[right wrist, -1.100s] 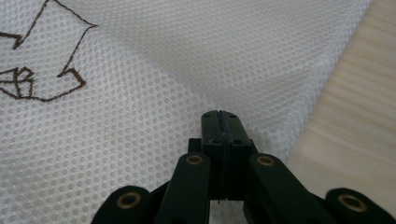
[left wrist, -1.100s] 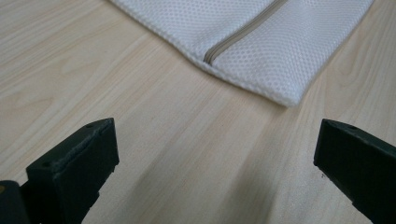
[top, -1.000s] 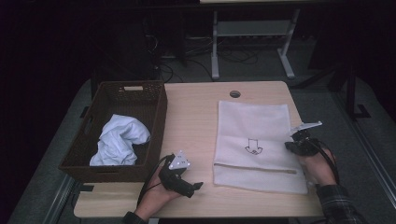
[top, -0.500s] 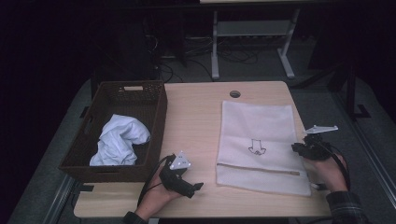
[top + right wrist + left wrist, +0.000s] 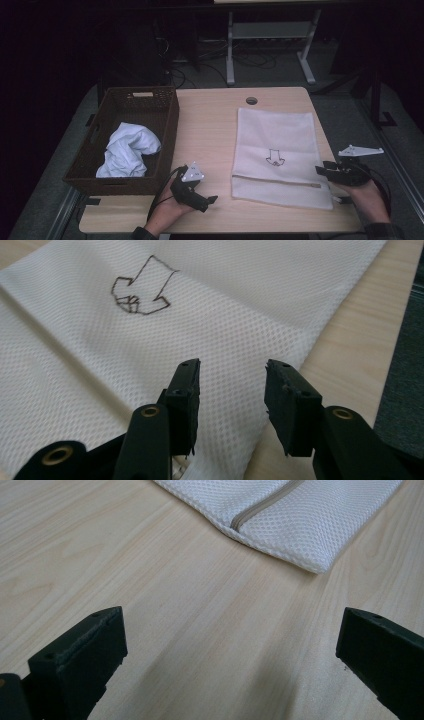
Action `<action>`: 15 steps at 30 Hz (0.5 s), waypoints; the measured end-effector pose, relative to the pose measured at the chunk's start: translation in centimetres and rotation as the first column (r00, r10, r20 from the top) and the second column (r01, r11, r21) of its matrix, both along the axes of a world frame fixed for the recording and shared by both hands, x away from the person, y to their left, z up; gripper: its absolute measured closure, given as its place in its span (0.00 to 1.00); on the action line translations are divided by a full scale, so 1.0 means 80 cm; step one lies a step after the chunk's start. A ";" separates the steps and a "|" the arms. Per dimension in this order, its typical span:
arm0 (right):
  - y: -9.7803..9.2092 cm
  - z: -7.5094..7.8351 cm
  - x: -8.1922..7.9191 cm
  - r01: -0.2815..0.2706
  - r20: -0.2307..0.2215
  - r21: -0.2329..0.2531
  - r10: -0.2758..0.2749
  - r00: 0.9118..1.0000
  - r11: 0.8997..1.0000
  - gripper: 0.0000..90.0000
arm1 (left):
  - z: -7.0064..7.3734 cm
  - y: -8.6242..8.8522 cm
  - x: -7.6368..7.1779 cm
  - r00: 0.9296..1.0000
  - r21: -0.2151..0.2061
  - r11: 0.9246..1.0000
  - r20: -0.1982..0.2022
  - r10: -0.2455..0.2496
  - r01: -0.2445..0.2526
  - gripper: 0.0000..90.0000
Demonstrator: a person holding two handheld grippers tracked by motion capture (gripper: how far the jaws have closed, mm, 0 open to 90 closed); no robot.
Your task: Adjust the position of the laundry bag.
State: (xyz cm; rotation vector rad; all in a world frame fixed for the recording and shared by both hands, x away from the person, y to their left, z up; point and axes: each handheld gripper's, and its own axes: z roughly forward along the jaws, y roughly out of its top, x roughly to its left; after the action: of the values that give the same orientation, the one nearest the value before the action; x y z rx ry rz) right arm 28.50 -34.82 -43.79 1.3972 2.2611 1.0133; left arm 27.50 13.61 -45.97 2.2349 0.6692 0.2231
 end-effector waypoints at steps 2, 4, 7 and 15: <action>-0.002 -0.002 -0.006 -0.009 -0.002 0.009 0.009 1.000 1.000 0.59 | 0.000 0.000 0.000 1.000 0.001 1.000 -0.001 0.000 0.000 0.00; -0.004 -0.004 -0.013 -0.009 -0.005 0.002 0.009 1.000 1.000 0.58 | 0.000 0.000 0.000 1.000 0.002 1.000 -0.001 0.000 0.000 0.00; -0.009 -0.006 -0.021 -0.008 -0.008 0.001 0.008 1.000 1.000 0.58 | -0.001 -0.001 0.000 1.000 0.005 1.000 -0.003 0.001 -0.001 0.00; -0.021 -0.017 -0.034 -0.022 -0.033 -0.003 0.022 0.999 1.000 0.59 | -0.001 -0.001 -0.001 1.000 0.005 1.000 -0.003 0.000 0.000 0.00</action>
State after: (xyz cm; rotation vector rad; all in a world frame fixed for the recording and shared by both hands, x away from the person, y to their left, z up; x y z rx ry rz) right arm 25.79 -36.51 -45.19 1.4005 2.3060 0.9997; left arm 27.43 13.51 -46.04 2.2404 0.6710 0.2221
